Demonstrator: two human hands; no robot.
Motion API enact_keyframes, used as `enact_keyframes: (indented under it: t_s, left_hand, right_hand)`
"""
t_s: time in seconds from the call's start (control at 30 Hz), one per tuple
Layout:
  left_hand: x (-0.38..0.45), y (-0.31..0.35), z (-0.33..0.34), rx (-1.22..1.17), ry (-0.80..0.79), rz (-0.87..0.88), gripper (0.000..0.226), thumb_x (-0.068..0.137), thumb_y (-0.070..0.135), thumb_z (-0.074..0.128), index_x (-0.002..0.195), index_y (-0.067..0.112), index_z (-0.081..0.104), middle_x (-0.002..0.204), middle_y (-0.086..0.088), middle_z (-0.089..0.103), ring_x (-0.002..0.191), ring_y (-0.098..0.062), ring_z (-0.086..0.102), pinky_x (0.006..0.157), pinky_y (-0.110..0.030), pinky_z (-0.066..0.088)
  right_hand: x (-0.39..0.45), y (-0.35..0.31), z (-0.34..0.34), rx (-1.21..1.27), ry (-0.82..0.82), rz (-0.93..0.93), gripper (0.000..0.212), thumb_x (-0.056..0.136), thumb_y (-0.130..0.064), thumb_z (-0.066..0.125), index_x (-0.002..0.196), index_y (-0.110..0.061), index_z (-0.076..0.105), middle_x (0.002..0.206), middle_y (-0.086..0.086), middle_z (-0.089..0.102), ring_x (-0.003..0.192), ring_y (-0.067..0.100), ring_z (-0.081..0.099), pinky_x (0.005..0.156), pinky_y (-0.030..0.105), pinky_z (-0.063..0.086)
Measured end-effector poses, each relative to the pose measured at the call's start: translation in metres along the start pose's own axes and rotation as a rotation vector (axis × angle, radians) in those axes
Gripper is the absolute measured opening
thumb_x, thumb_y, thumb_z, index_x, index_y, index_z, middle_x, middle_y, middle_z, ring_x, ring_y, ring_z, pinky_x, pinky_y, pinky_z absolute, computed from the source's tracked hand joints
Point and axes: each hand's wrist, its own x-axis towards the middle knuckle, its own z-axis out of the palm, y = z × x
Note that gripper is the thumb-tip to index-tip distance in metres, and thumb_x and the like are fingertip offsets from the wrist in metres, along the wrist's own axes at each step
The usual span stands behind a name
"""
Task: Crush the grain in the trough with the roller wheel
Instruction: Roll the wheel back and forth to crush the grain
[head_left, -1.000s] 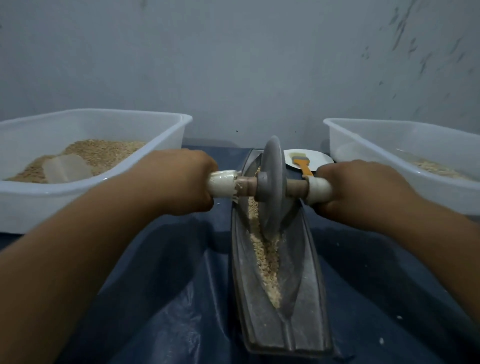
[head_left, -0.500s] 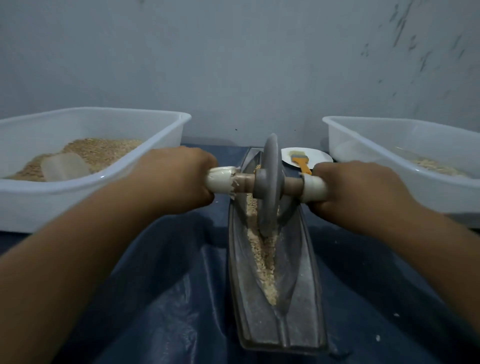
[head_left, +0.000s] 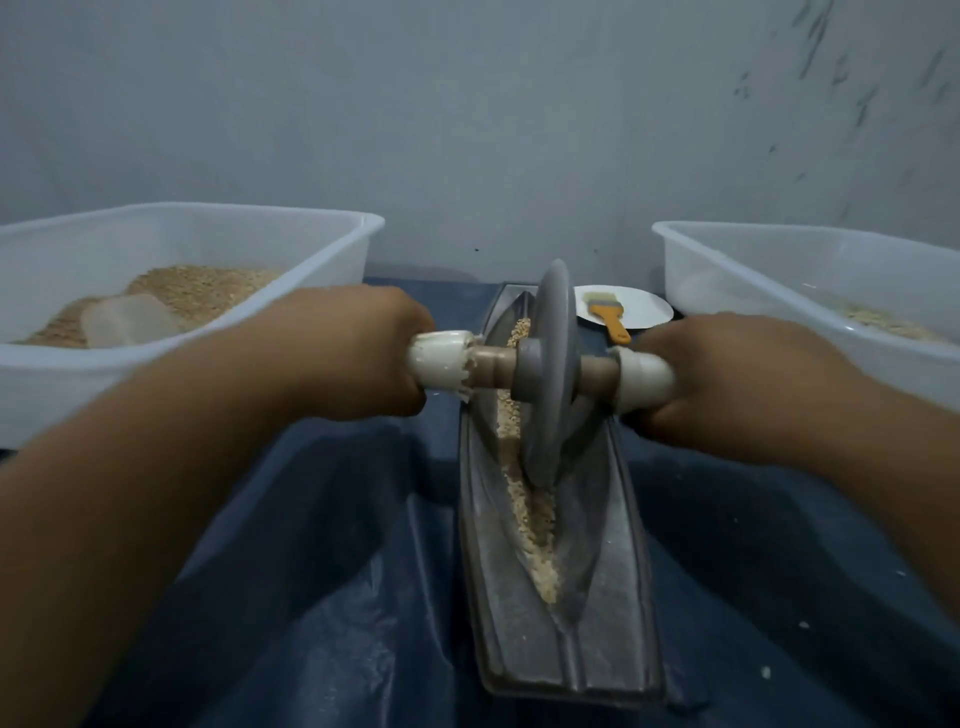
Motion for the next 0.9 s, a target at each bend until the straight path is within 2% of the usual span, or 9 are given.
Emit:
enact_keyframes:
  t_s: [0.07,0.13,0.3,0.4,0.47,0.57,0.67,0.8,0.9]
  left_hand:
    - [0.005,-0.001,0.007,0.028,0.093,-0.012,0.013,0.073,0.028,0.066,0.074,0.029,0.054,0.081,0.007,0.063,0.080,-0.019,0.061,0.067,-0.029,0.045]
    - [0.004,-0.002,0.004,0.031,0.032,-0.006,0.014,0.071,0.029,0.069,0.078,0.030,0.057,0.080,0.007,0.064,0.077,-0.017,0.061,0.068,-0.029,0.048]
    - [-0.018,-0.008,-0.026,-0.014,-0.338,0.039,0.031,0.055,0.047,0.073,0.083,0.039,0.062,0.059,0.012,0.067,0.051,-0.004,0.063,0.047,-0.019,0.045]
    - [-0.021,-0.006,-0.031,0.015,-0.360,0.052,0.038,0.052,0.054,0.070,0.088,0.046,0.059,0.059,0.018,0.066,0.049,0.001,0.061,0.042,-0.013,0.041]
    - [-0.011,-0.004,-0.019,-0.001,-0.243,0.014,0.029,0.058,0.047,0.072,0.082,0.036,0.062,0.061,0.016,0.066,0.051,-0.001,0.060,0.041,-0.016,0.039]
    - [0.006,-0.004,0.004,0.002,0.039,-0.006,0.015,0.069,0.033,0.071,0.076,0.029,0.058,0.075,0.005,0.065,0.071,-0.014,0.062,0.065,-0.028,0.051]
    - [0.009,-0.007,0.009,-0.003,0.044,-0.028,0.015,0.071,0.030,0.070,0.080,0.029,0.057,0.083,0.005,0.064,0.080,-0.021,0.062,0.077,-0.035,0.053]
    - [-0.008,-0.011,-0.013,-0.018,-0.290,0.007,0.024,0.061,0.037,0.074,0.081,0.029,0.064,0.063,0.006,0.068,0.055,-0.008,0.064,0.048,-0.017,0.047]
    - [-0.020,-0.009,-0.028,-0.002,-0.377,0.057,0.039,0.047,0.053,0.067,0.084,0.041,0.063,0.059,0.012,0.067,0.049,-0.003,0.063,0.048,-0.019,0.048]
  right_hand:
    - [0.006,-0.005,0.010,-0.115,0.141,0.017,0.023,0.081,-0.040,0.061,0.076,-0.026,0.044,0.065,-0.008,0.046,0.060,0.017,0.047,0.052,0.028,0.034]
    - [0.008,-0.001,0.009,-0.103,0.107,-0.023,0.022,0.080,-0.037,0.061,0.075,-0.027,0.043,0.068,-0.007,0.049,0.065,0.018,0.050,0.055,0.030,0.039]
    - [-0.015,0.011,-0.028,0.311,-0.423,-0.129,0.037,0.049,-0.059,0.070,0.082,-0.048,0.058,0.063,-0.013,0.066,0.052,0.005,0.062,0.048,0.024,0.048]
    - [-0.019,0.010,-0.034,0.403,-0.560,-0.111,0.044,0.047,-0.062,0.074,0.085,-0.046,0.062,0.062,-0.010,0.068,0.048,0.009,0.064,0.045,0.018,0.047]
    - [-0.012,0.009,-0.020,0.304,-0.359,-0.067,0.038,0.052,-0.060,0.072,0.083,-0.042,0.061,0.064,-0.010,0.067,0.053,0.008,0.063,0.050,0.027,0.052]
    - [0.004,0.003,0.006,-0.039,0.074,0.002,0.029,0.075,-0.051,0.065,0.077,-0.028,0.046,0.066,-0.007,0.055,0.066,0.018,0.054,0.056,0.031,0.043]
    - [0.010,-0.002,0.011,-0.133,0.207,-0.017,0.026,0.082,-0.043,0.060,0.077,-0.028,0.040,0.064,-0.009,0.043,0.065,0.022,0.047,0.054,0.029,0.032]
    - [-0.005,0.013,-0.016,0.099,-0.175,-0.112,0.032,0.052,-0.059,0.064,0.079,-0.042,0.058,0.065,-0.012,0.064,0.056,0.005,0.059,0.049,0.025,0.042]
    - [-0.020,0.015,-0.035,0.343,-0.546,-0.101,0.052,0.042,-0.066,0.071,0.089,-0.047,0.061,0.061,-0.011,0.068,0.050,0.007,0.065,0.044,0.017,0.046]
